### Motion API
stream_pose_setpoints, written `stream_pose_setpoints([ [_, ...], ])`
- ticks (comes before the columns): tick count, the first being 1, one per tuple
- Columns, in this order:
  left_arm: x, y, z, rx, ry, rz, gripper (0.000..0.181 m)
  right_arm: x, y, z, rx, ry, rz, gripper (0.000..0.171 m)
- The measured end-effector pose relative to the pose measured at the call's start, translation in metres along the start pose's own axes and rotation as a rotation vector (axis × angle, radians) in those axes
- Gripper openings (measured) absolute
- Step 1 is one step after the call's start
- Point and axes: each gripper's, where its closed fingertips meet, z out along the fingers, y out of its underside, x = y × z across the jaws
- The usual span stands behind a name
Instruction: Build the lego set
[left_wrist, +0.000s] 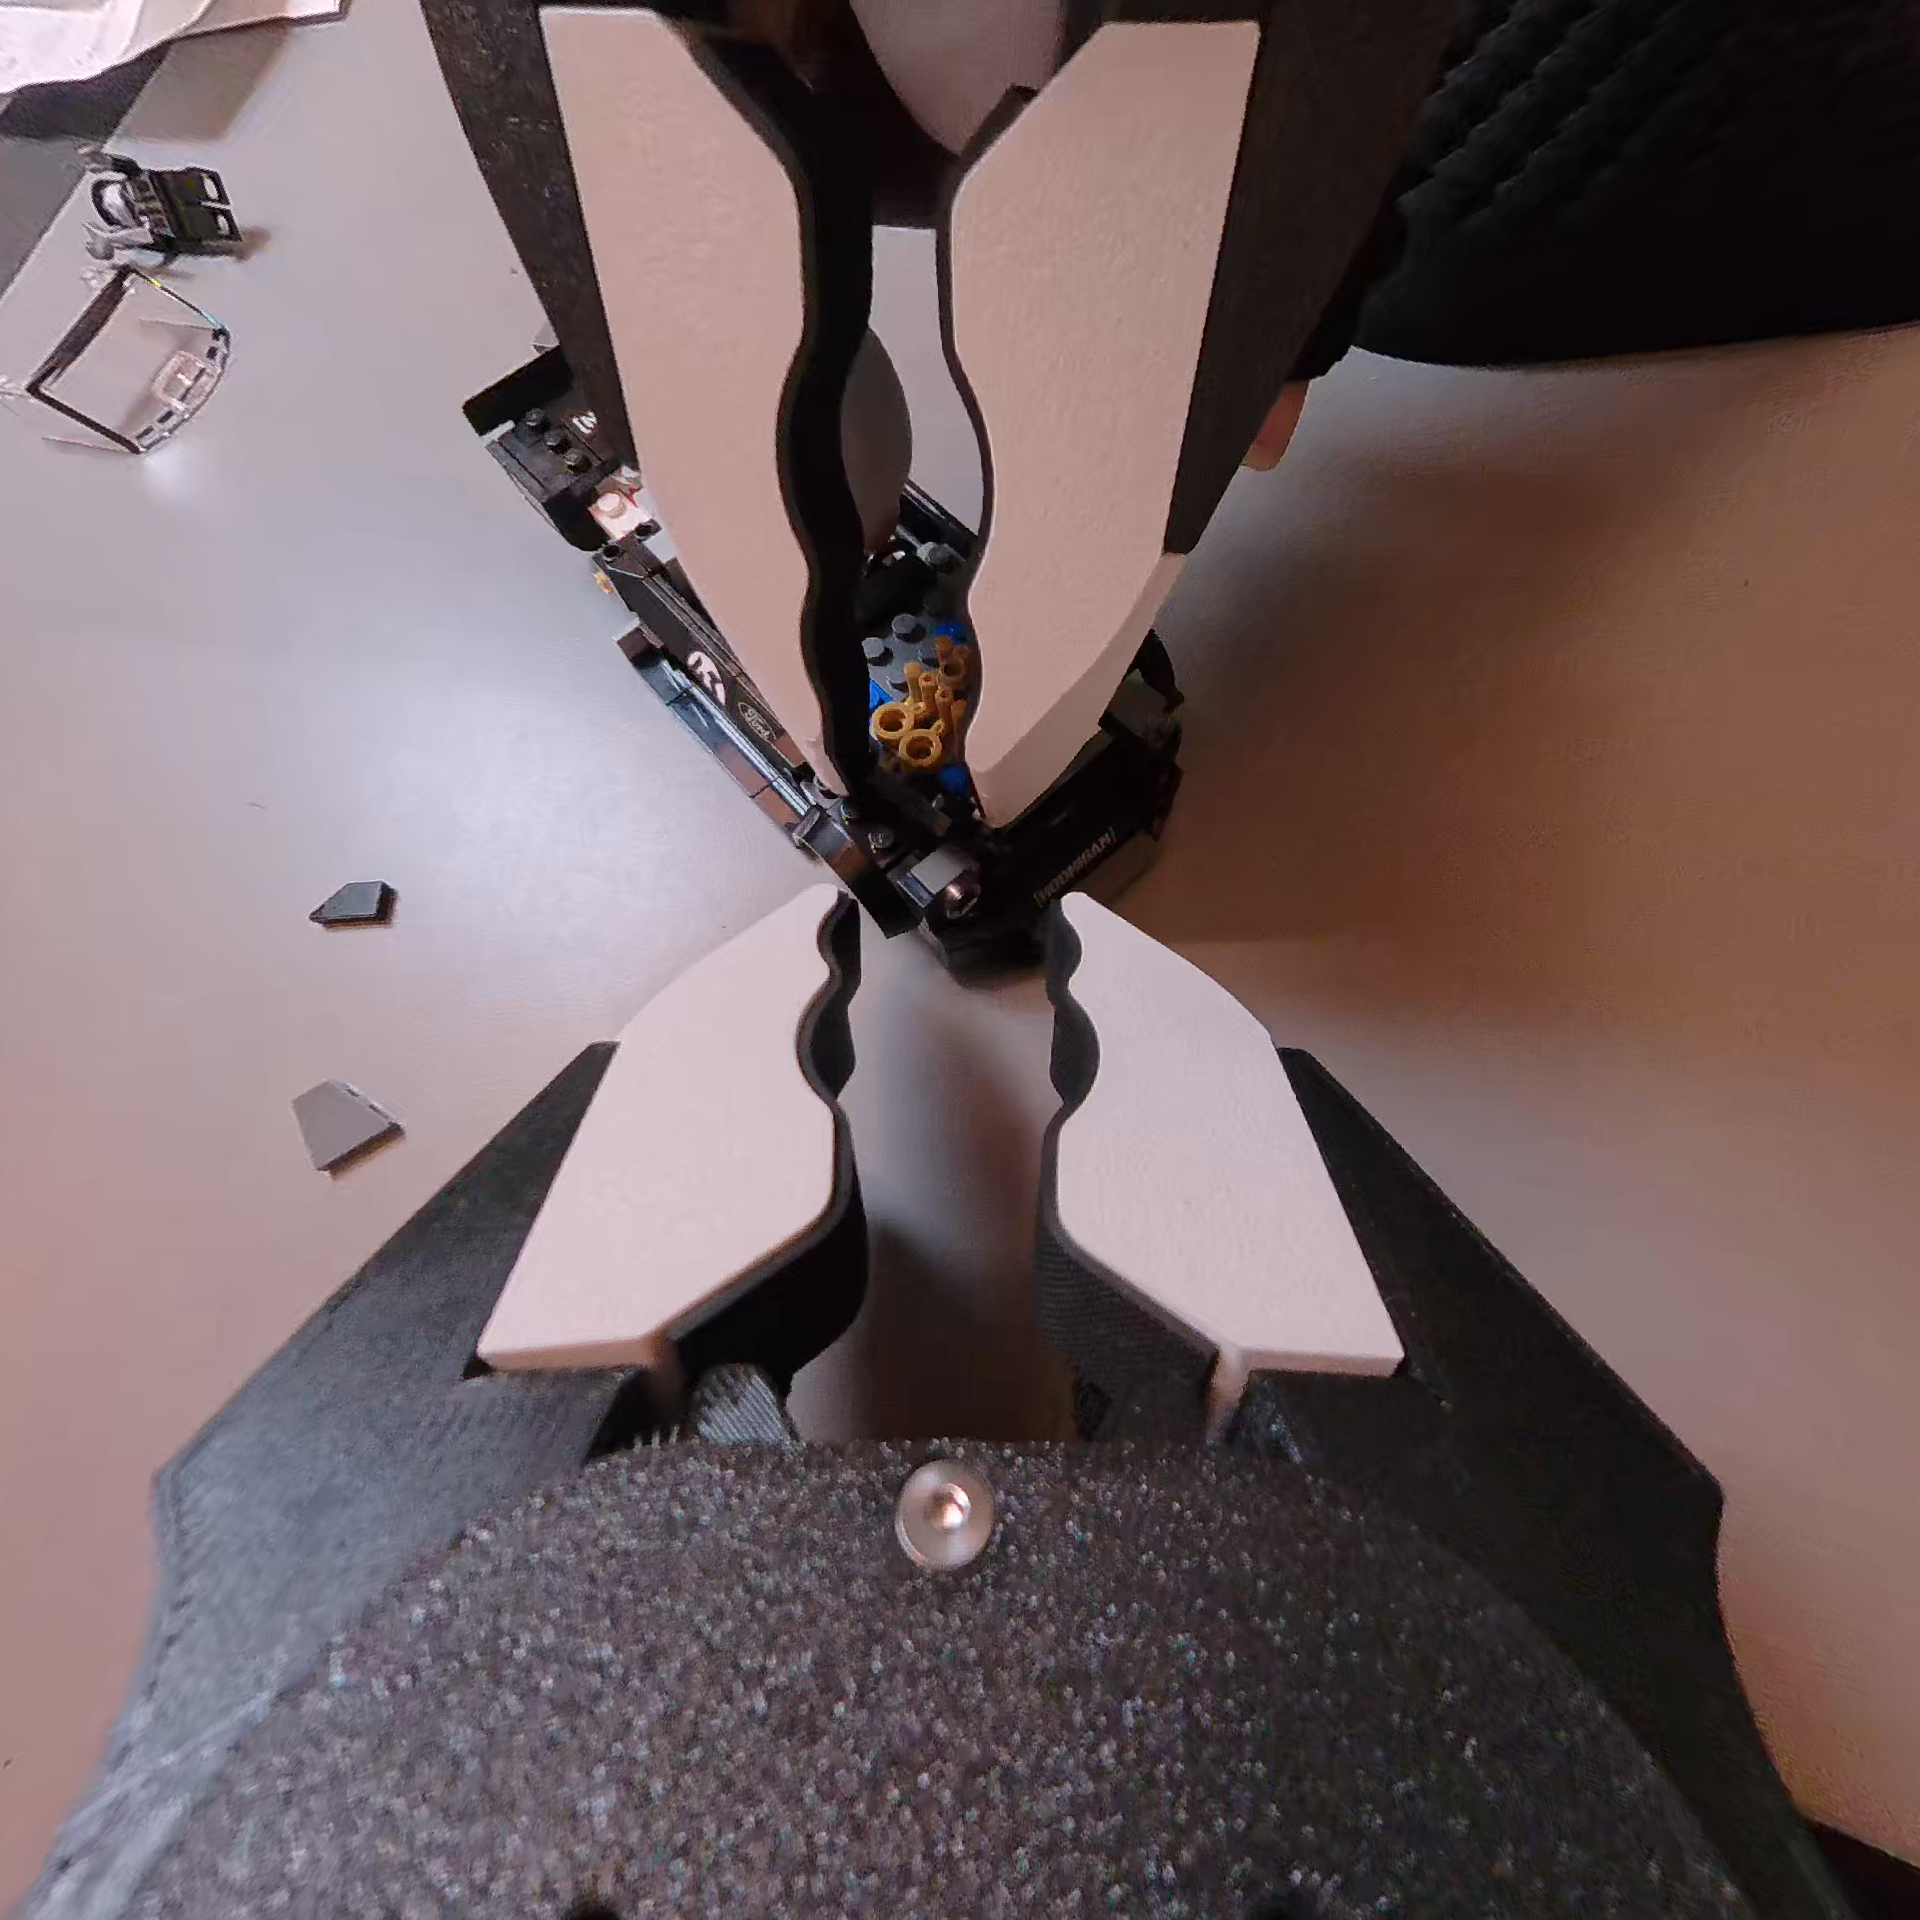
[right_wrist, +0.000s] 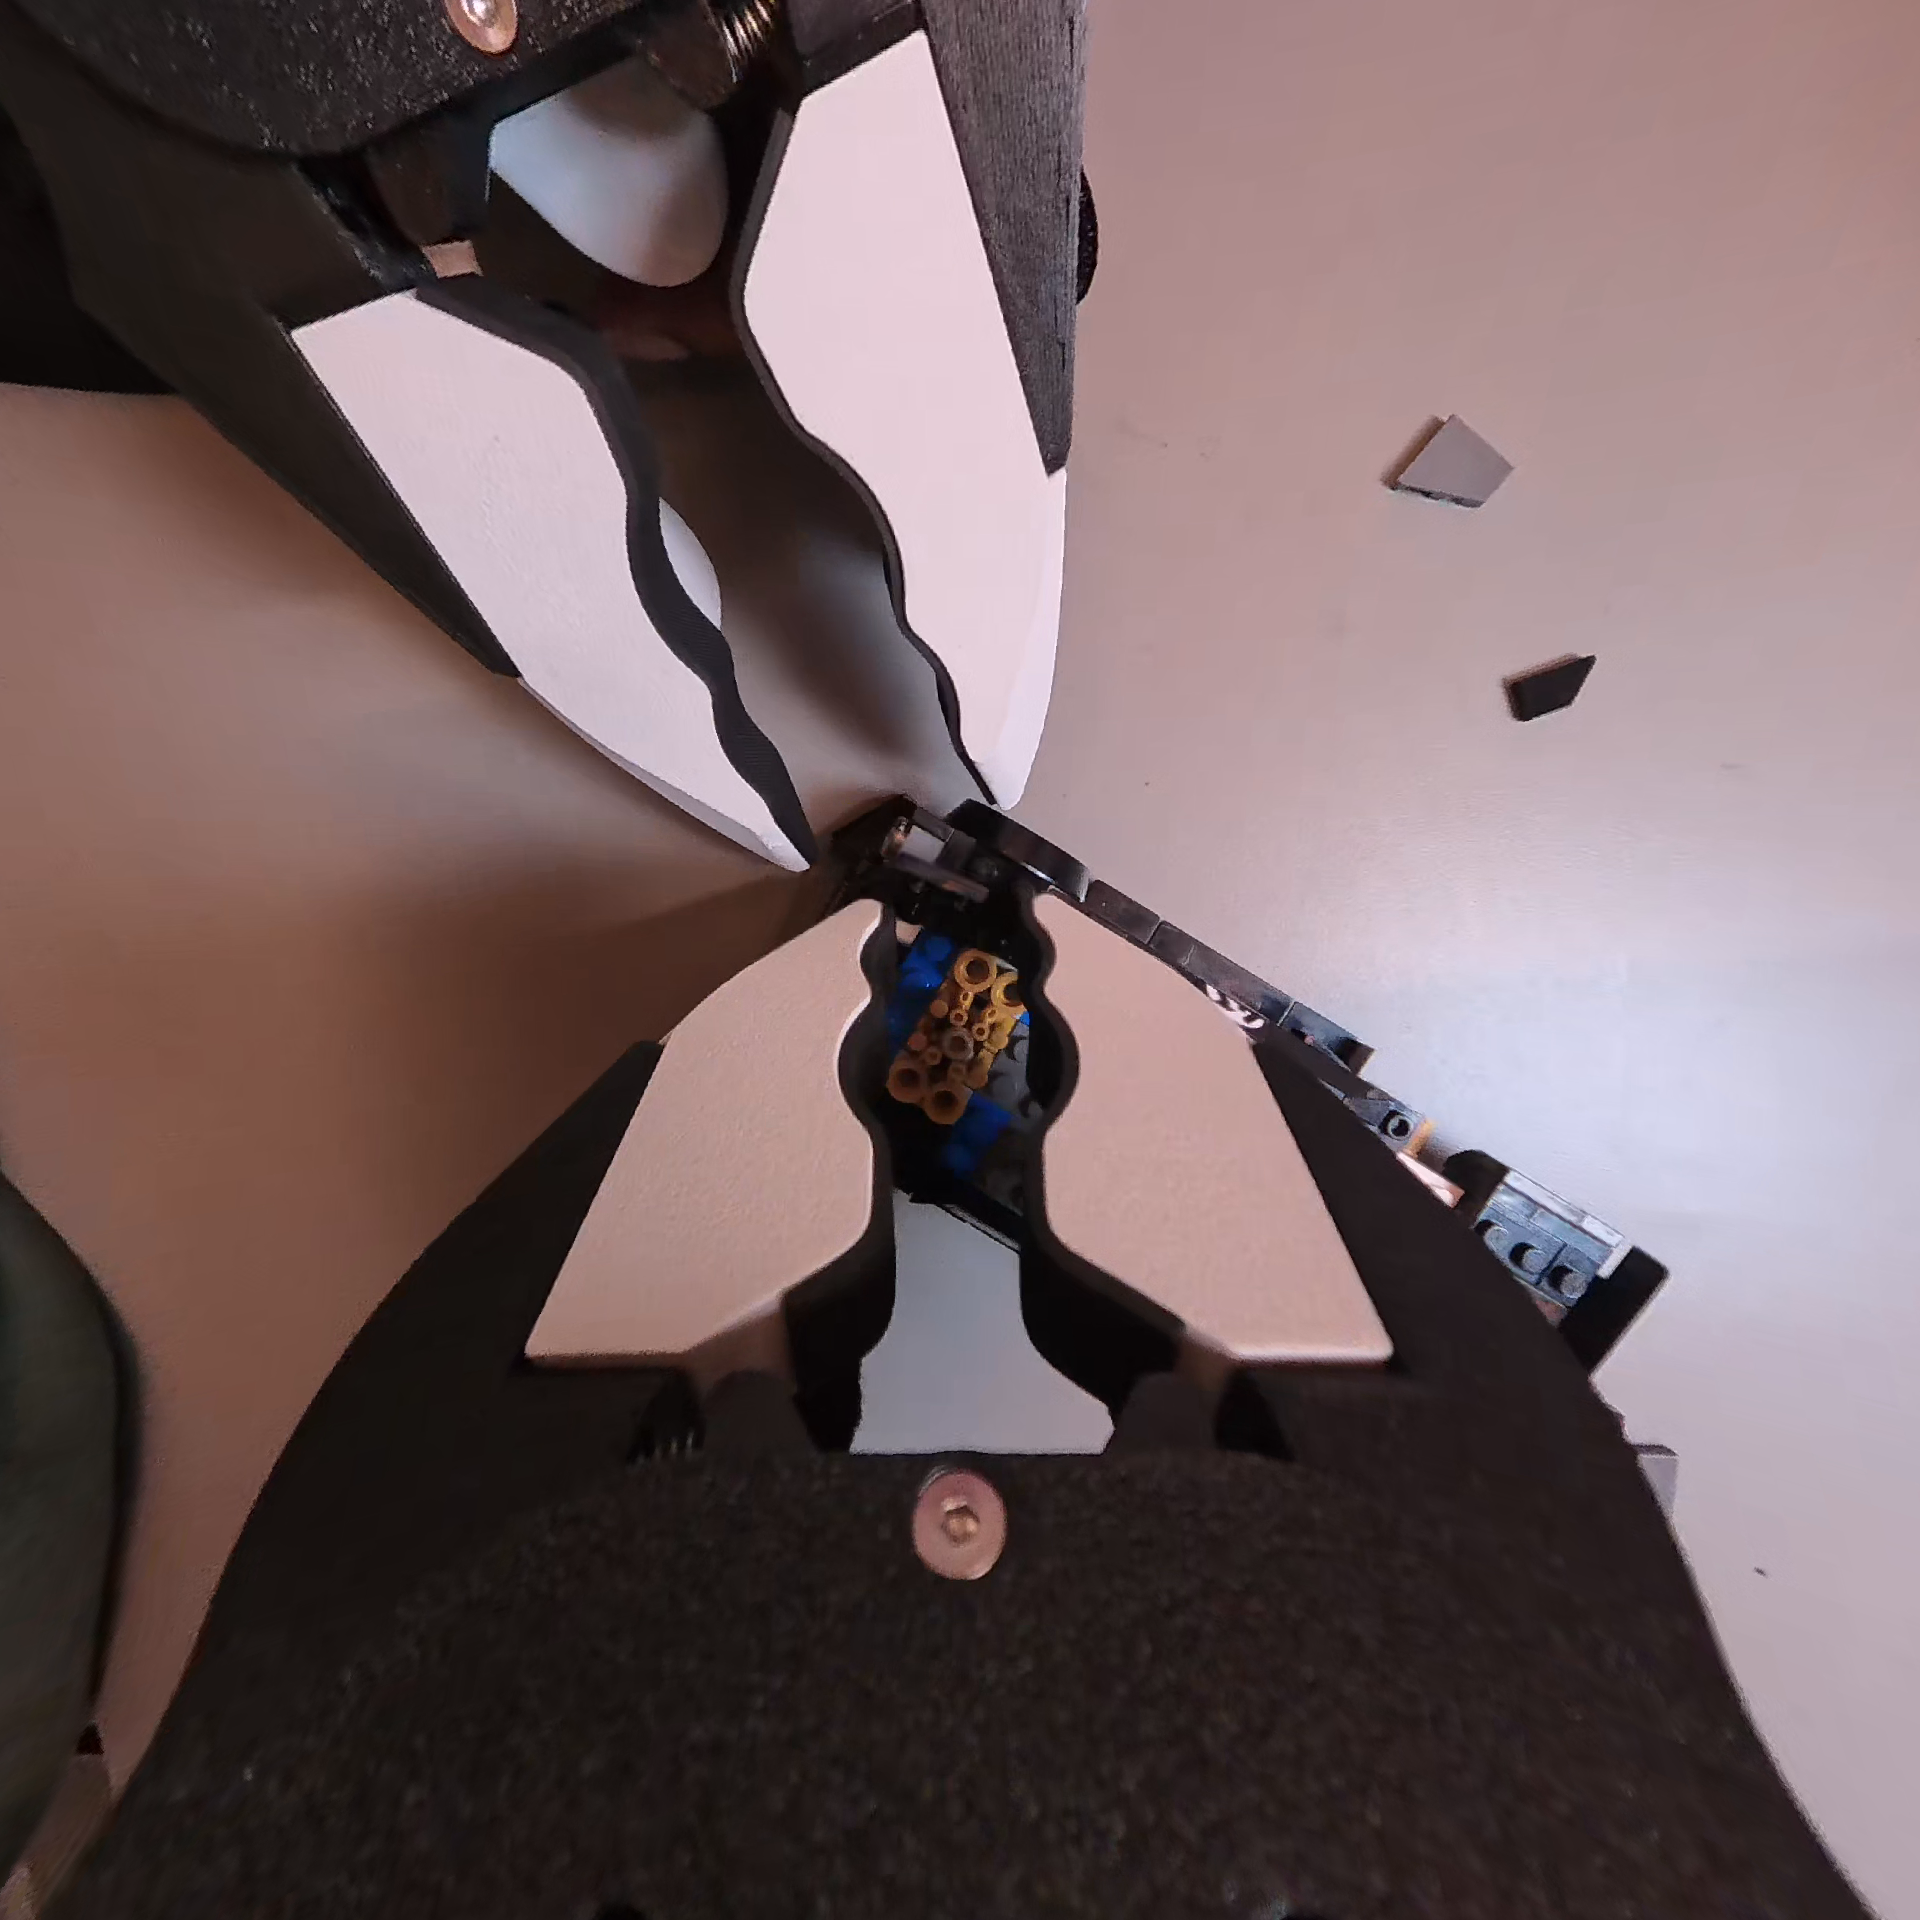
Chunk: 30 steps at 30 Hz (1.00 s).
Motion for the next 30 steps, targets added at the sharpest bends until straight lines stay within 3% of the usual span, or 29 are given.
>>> stream_pose_setpoints([
  [8, -0.001, -0.001, 0.0, -0.001, -0.007, 0.002, 0.034, 0.006, -0.004, -0.009, 0.05, 0.023, -0.014, 0.029],
  [20, -0.001, 0.001, 0.006, -0.009, -0.009, -0.006, 0.035, -0.002, -0.01, 0.0, 0.068, 0.019, -0.104, 0.015],
  [30, 0.0, 0.003, 0.007, -0.014, -0.005, -0.004, 0.035, -0.002, -0.01, 0.001, 0.082, 0.02, -0.146, 0.014],
])
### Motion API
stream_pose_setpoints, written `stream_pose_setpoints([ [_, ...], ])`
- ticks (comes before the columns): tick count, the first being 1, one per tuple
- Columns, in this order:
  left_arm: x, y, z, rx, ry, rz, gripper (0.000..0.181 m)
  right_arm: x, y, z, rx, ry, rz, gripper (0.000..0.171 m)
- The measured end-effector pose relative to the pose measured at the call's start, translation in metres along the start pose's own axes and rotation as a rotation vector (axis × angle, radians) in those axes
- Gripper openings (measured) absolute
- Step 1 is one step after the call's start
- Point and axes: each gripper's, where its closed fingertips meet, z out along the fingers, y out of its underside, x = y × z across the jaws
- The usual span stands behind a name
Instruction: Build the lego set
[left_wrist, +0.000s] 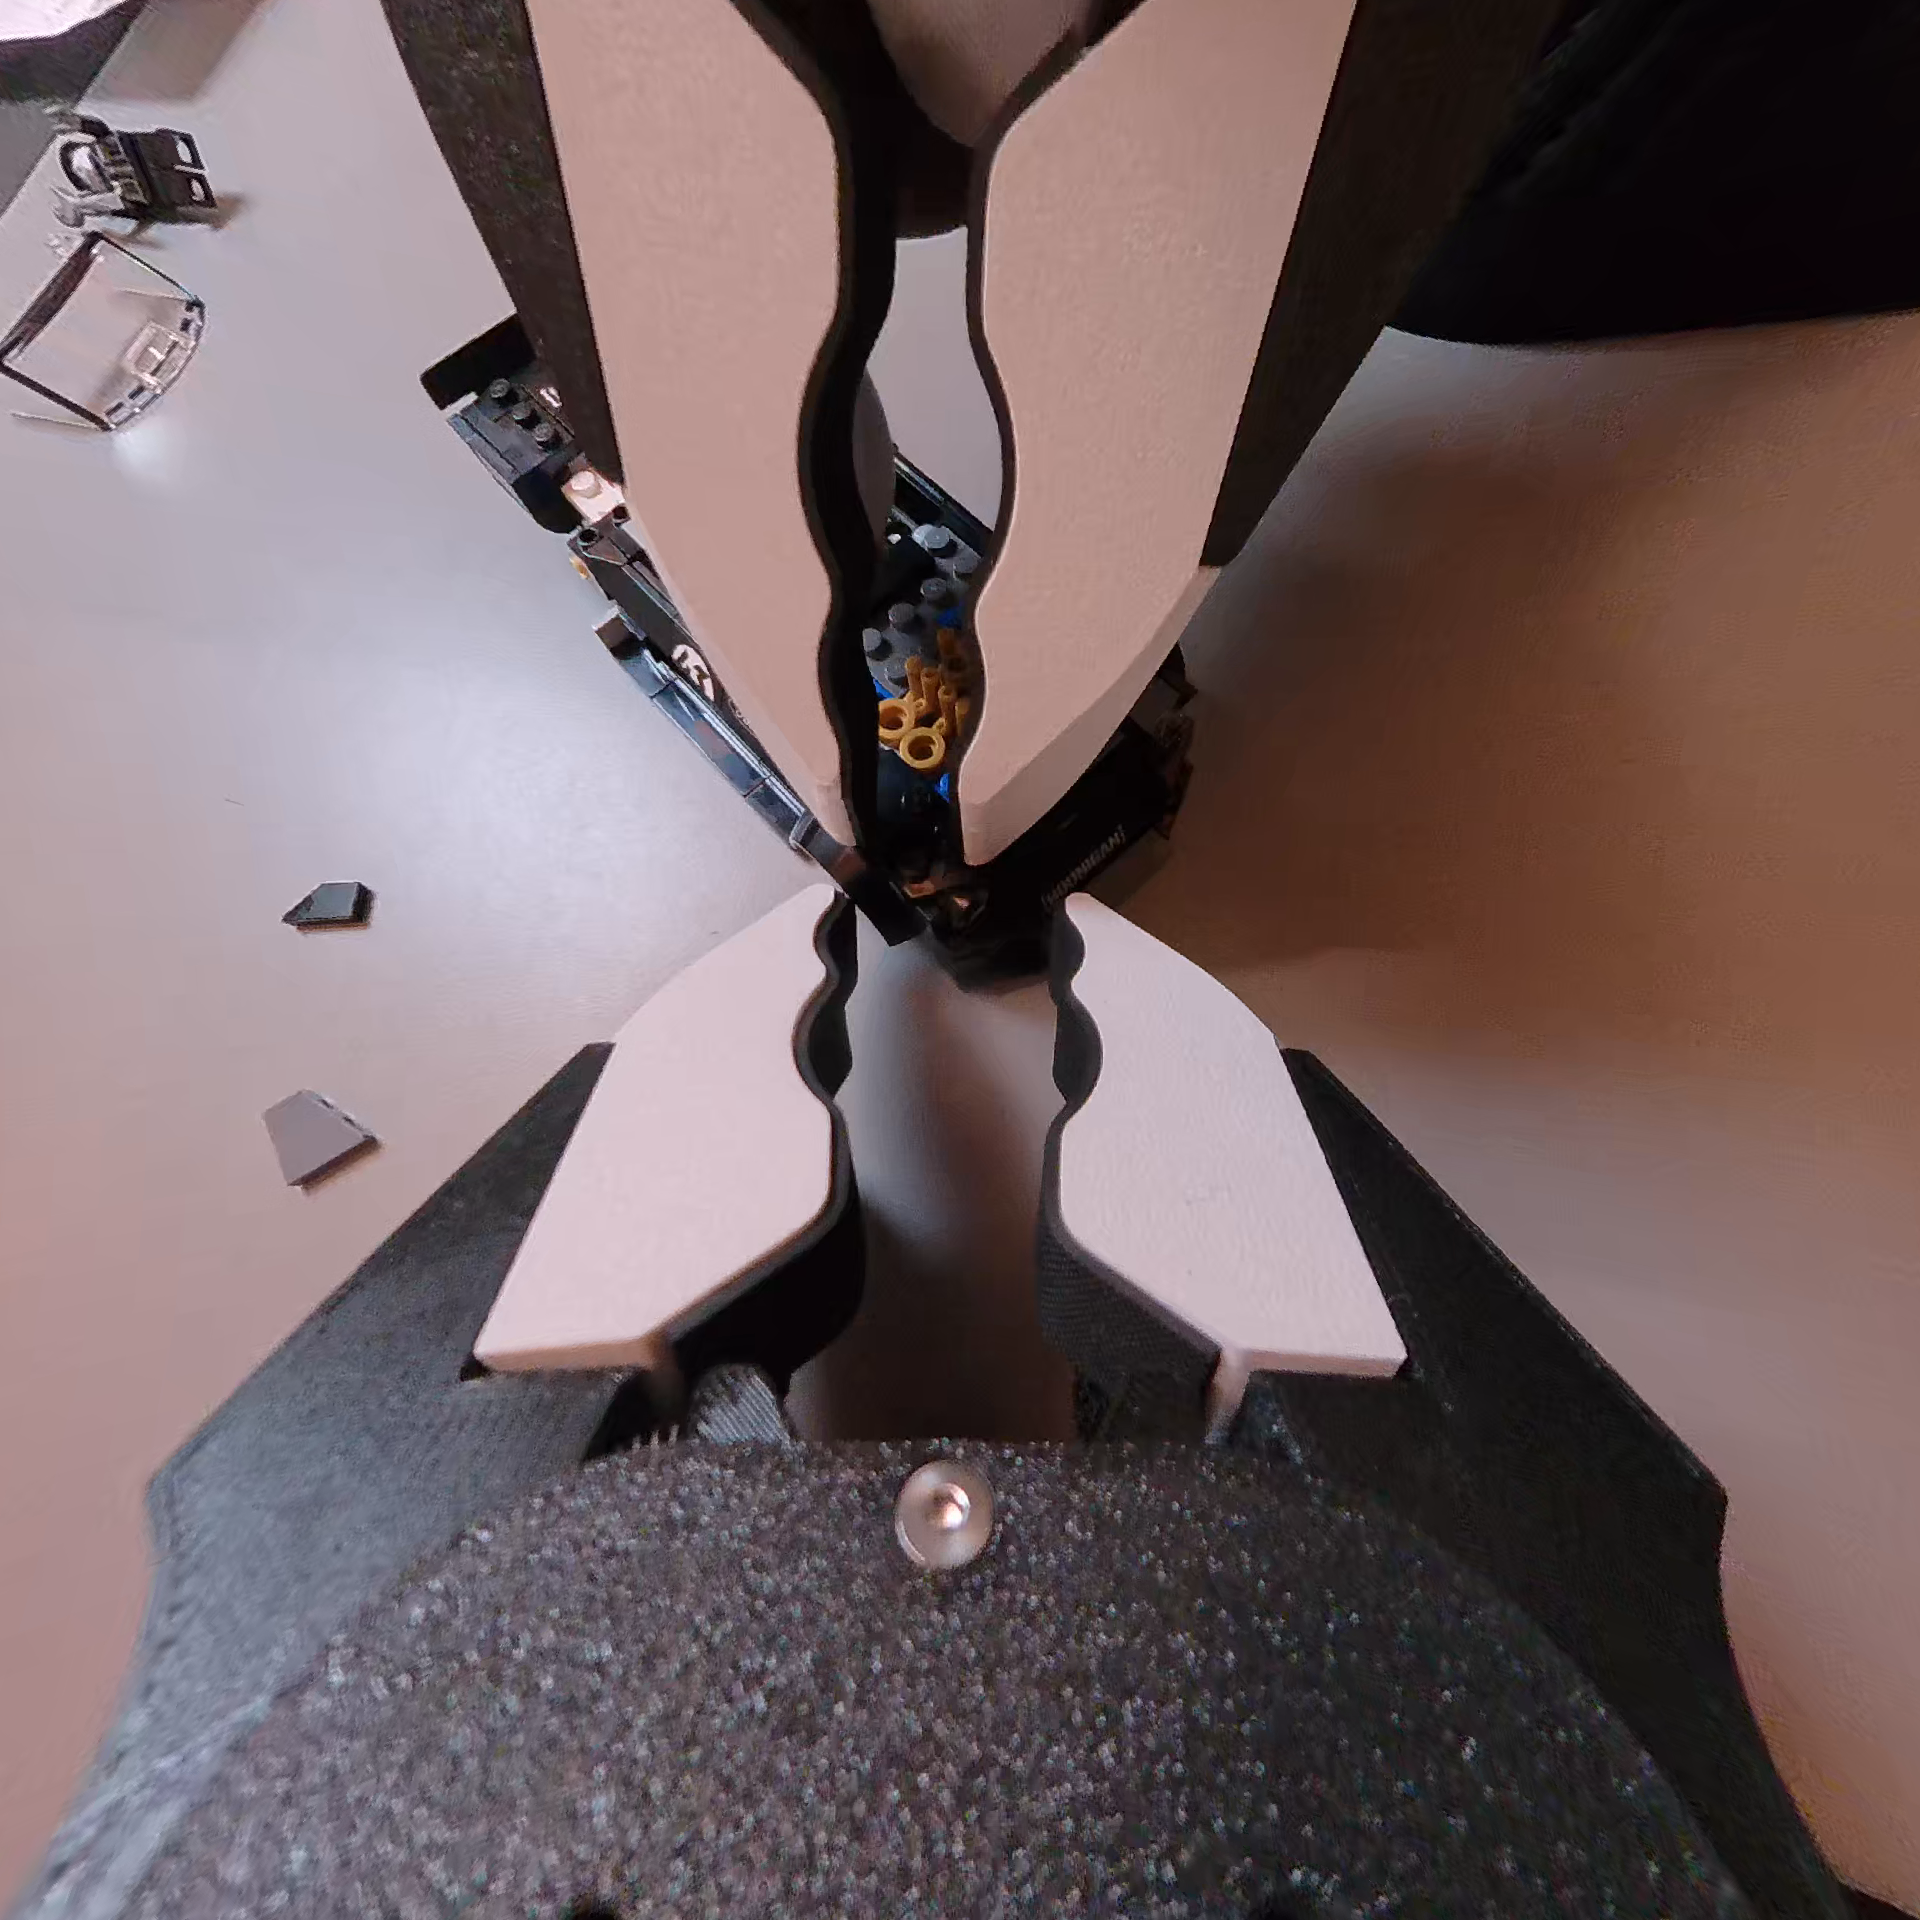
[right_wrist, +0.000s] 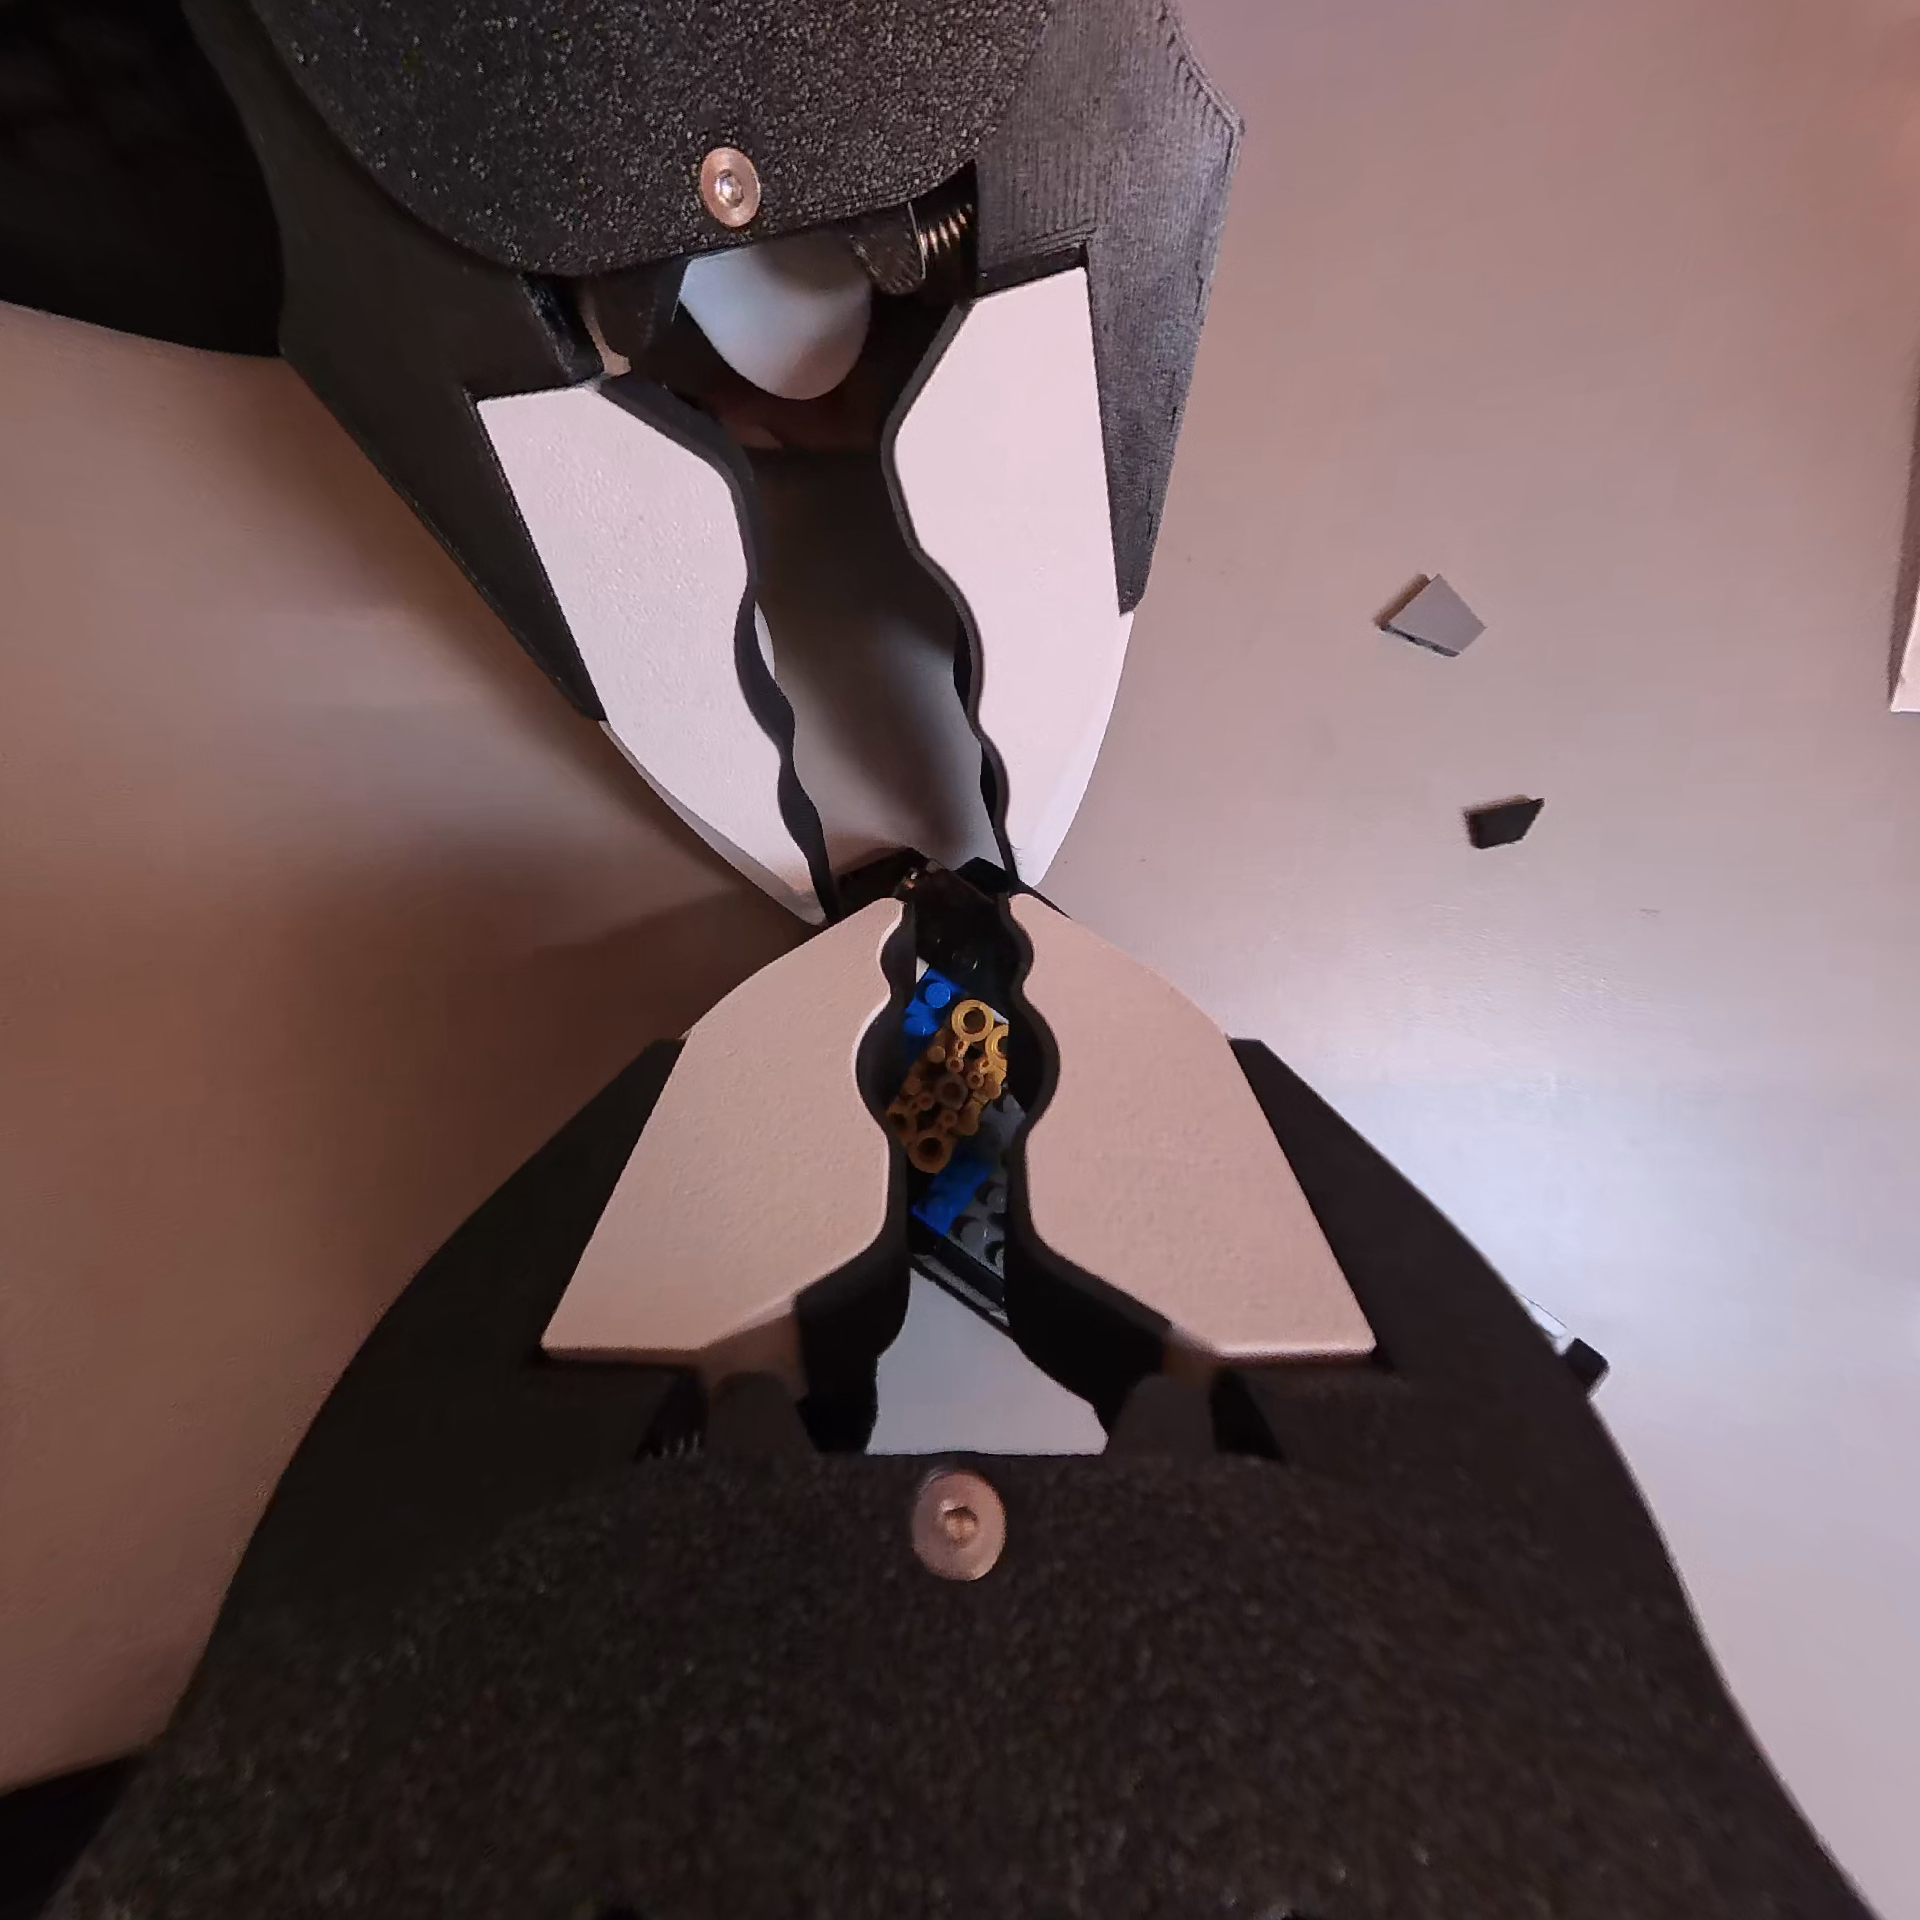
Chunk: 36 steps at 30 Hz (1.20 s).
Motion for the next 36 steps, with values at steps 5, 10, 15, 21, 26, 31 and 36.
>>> stream_pose_setpoints([
  [5, 0.0, 0.0, 0.001, 0.0, 0.003, -0.002, 0.035, 0.0, 0.001, 0.0, 0.003, -0.005, -0.008, 0.014],
  [10, 0.001, 0.0, 0.001, 0.0, 0.005, 0.0, 0.035, -0.001, 0.001, 0.0, 0.014, -0.018, 0.004, 0.014],
  [15, 0.001, 0.001, 0.001, -0.002, 0.009, -0.001, 0.035, -0.001, 0.001, -0.003, 0.034, -0.044, 0.041, 0.014],
  [21, 0.001, 0.001, 0.002, 0.001, 0.011, -0.007, 0.035, 0.0, -0.001, -0.01, 0.054, -0.036, 0.056, 0.011],
  [26, 0.002, 0.001, 0.003, -0.003, 0.011, -0.003, 0.035, 0.001, 0.005, -0.004, 0.02, -0.015, 0.068, 0.002],
  [31, 0.003, 0.001, 0.005, -0.005, 0.012, -0.004, 0.035, 0.0, 0.007, -0.003, -0.017, -0.027, 0.08, 0.001],
  [36, 0.002, 0.001, 0.005, -0.003, 0.009, -0.008, 0.034, 0.001, 0.008, -0.003, -0.037, -0.082, 0.142, 0.001],
])
